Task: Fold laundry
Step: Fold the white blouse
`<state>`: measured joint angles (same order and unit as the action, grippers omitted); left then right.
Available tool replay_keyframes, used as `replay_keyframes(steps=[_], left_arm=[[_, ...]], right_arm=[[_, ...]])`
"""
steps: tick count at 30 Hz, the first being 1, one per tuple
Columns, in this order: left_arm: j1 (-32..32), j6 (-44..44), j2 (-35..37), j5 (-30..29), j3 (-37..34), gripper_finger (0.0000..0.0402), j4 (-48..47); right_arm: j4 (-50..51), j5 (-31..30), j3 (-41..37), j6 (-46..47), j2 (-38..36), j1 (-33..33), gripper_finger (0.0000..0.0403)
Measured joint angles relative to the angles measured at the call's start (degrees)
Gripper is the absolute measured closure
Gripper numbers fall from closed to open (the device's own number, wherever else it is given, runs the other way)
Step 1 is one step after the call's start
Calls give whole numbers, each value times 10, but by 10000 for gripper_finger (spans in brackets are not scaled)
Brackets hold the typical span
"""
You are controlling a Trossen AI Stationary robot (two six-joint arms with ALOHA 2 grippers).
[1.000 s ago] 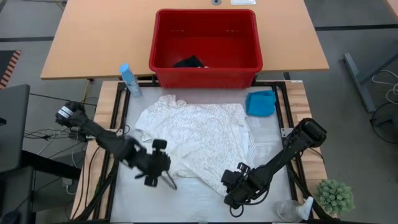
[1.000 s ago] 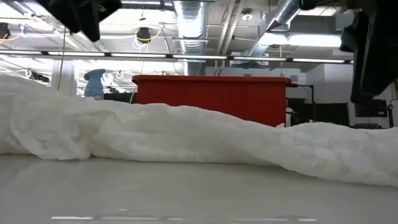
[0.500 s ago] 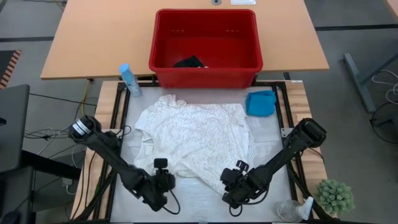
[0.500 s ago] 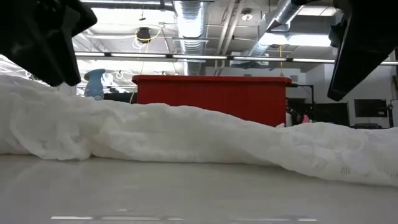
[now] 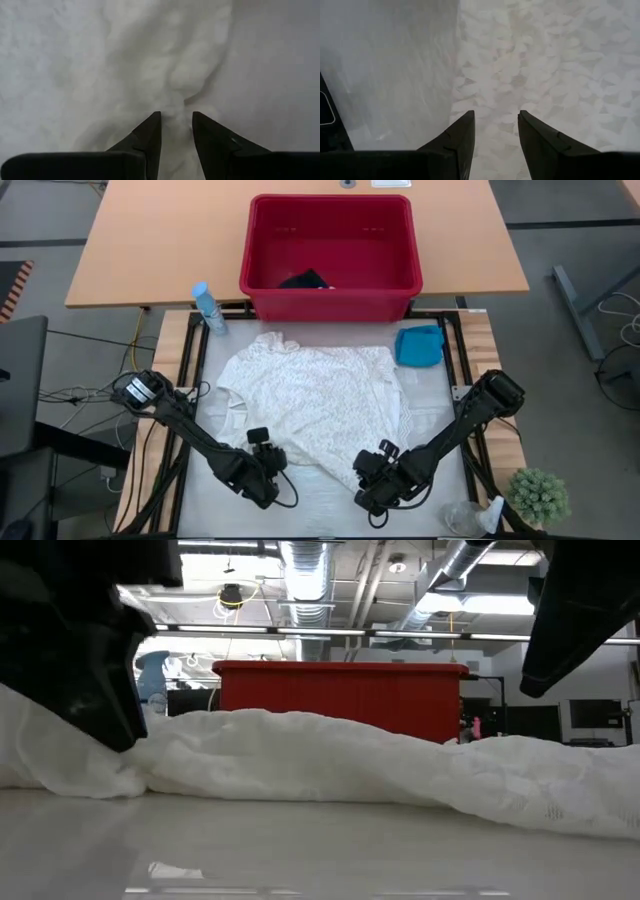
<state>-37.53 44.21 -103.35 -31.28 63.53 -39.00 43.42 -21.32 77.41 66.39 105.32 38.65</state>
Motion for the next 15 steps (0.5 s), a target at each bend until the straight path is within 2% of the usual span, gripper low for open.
replay_keyframes(steps=[6,11,15], left_arm=[[20,-7,0,8,-22,310,26],[45,1,0,62,-38,385,36],[58,-24,0,115,-15,399,10]], right_arm=[[-1,-5,0,22,0,3,230],[0,-9,0,49,0,13,230],[3,-9,0,74,0,21,235]])
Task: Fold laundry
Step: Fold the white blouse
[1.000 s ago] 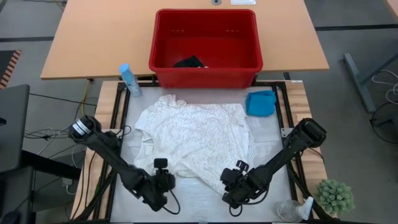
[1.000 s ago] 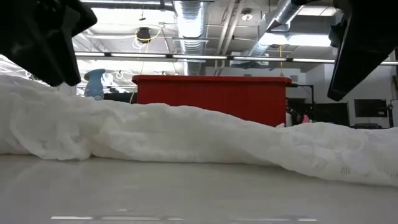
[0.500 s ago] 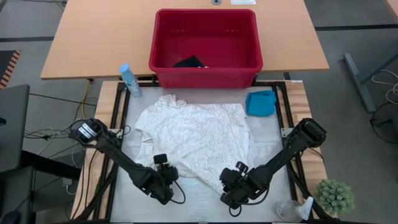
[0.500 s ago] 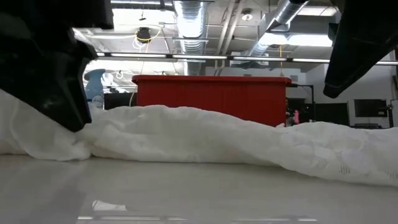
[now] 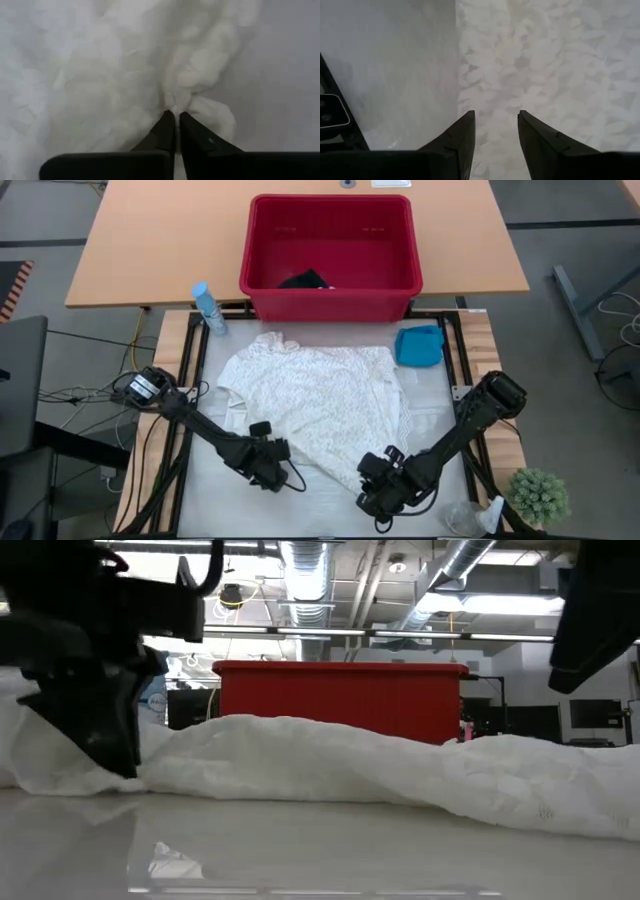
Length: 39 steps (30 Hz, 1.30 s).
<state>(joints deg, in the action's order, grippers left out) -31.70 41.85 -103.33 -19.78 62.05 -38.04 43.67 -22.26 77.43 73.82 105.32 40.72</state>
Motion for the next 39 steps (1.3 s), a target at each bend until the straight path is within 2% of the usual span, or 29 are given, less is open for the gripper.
replay_keyframes(steps=[6,12,15,18,21,25,28,32,36,39], left_arm=[[5,-71,28,103,90,401,-81],[6,-141,64,212,191,401,-169],[16,-174,80,301,232,401,-187],[23,-177,89,390,252,401,-159],[25,-178,87,438,242,401,-110],[20,-196,85,362,185,401,-41],[22,-197,84,352,129,396,-26],[26,-194,83,431,64,373,-11],[26,-159,83,526,44,348,-12],[20,-140,90,529,44,339,-15]], right_arm=[[8,-2,0,11,0,9,253],[12,8,1,47,36,8,267],[-2,30,1,61,64,8,270],[-18,57,0,71,85,8,270],[-30,65,1,74,93,8,270],[-24,73,1,87,93,9,270],[-2,92,2,123,92,9,270],[40,124,2,170,91,9,270],[87,162,3,222,90,9,270],[110,184,2,246,90,10,270]])
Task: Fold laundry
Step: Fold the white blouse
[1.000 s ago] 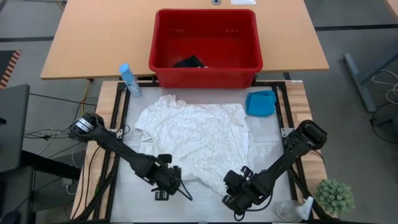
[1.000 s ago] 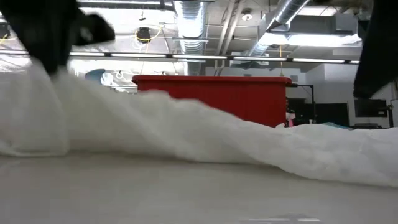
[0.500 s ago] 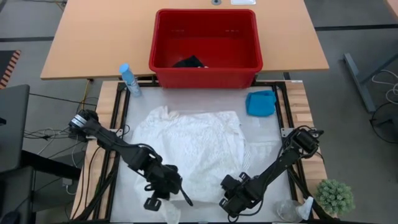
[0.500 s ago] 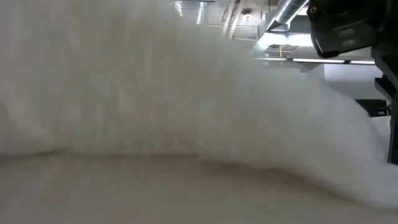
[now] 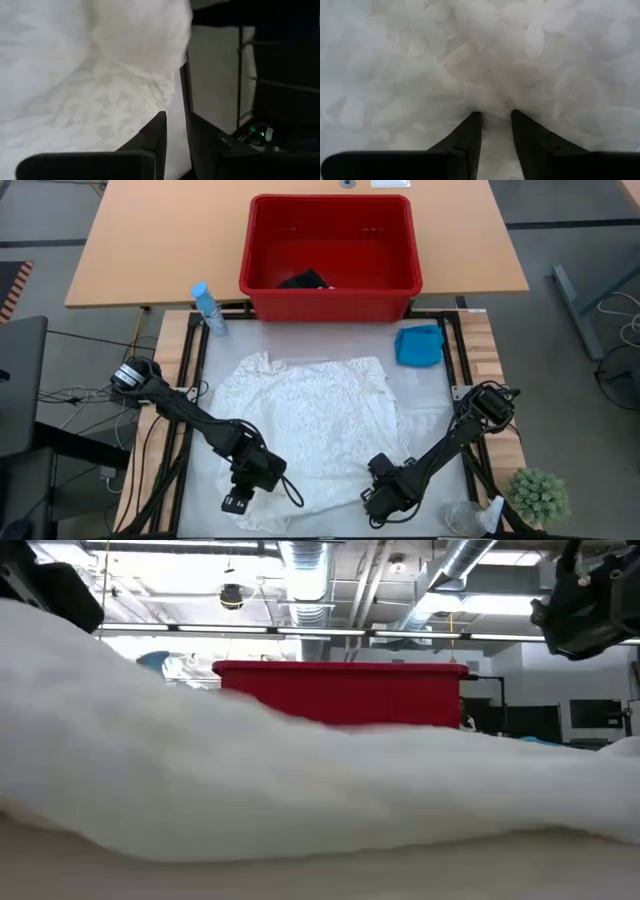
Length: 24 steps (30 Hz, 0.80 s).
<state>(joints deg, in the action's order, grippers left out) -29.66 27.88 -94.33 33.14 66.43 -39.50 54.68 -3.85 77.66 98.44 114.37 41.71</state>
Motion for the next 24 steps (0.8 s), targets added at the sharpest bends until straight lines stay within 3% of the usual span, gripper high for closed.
replay_keyframes(steps=[2,6,8,16,19,24], left_arm=[[-5,14,12,-40,0,339,5],[-38,43,22,-218,-1,344,7],[-60,50,22,-274,-14,347,16],[-103,196,26,-294,-105,379,172],[-117,224,26,-318,-114,398,179],[-123,223,31,-358,-114,398,174]], right_arm=[[12,3,0,10,0,2,270],[27,14,1,3,-1,6,270],[38,1,8,3,-3,13,270],[65,-53,32,1,-70,46,270],[70,-79,32,30,-104,53,270],[151,-179,32,80,-136,21,280]])
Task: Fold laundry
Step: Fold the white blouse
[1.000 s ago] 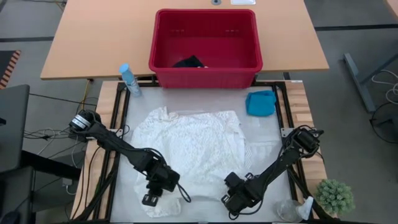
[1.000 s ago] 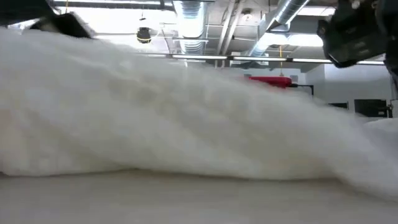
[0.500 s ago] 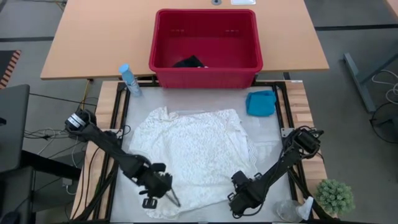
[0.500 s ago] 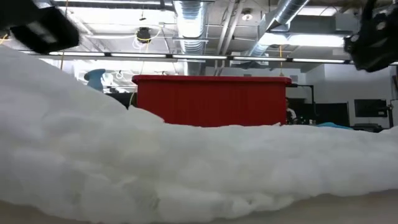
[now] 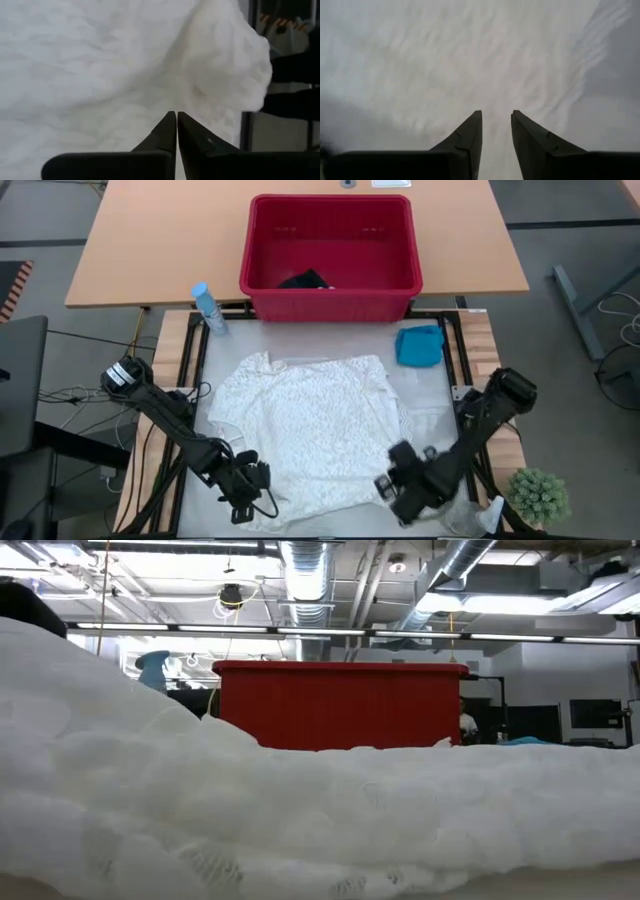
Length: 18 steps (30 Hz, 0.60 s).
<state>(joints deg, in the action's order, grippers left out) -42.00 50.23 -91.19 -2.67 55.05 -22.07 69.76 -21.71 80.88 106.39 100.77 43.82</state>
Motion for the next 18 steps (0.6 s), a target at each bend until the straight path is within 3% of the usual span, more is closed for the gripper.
replay_keyframes(steps=[5,12,14,18], left_arm=[[-3,0,2,-2,0,398,-40],[-16,-2,2,-9,0,397,-113],[-21,-1,2,-14,0,397,-134],[-35,13,2,-29,0,397,-144]], right_arm=[[66,-52,0,-159,-10,-122,311],[-52,-17,-8,-551,-11,-330,375],[-98,6,-21,-614,-11,-375,389],[-138,45,-55,-661,-11,-428,378]])
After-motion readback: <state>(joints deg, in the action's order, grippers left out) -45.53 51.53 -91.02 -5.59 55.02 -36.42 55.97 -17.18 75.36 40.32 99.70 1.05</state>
